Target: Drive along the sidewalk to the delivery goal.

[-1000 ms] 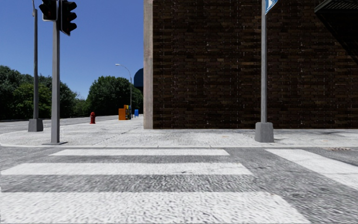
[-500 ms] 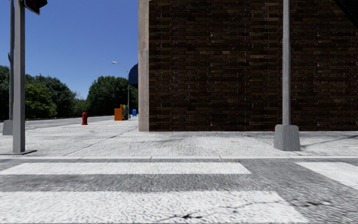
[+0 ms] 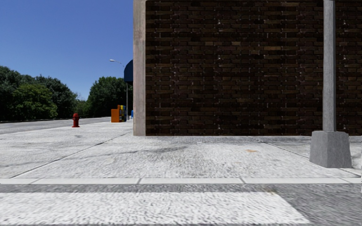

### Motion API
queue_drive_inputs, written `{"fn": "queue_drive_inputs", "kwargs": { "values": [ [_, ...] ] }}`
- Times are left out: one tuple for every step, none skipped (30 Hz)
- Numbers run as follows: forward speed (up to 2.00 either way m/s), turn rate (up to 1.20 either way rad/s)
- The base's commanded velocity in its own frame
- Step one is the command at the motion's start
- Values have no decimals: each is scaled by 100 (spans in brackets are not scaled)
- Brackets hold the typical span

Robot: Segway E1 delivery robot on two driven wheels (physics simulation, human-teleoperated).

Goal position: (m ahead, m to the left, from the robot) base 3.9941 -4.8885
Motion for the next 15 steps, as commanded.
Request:
{"fn": "queue_drive_inputs", "kwargs": {
  "values": [
    [200, -20],
    [200, -30],
    [200, -30],
    [200, -36],
    [200, -41],
    [200, -41],
    [200, -48],
    [200, -51],
    [200, -52],
    [200, -52],
    [200, -52],
    [200, -52],
    [200, -52],
    [200, -52],
    [200, -54]
  ]
}}
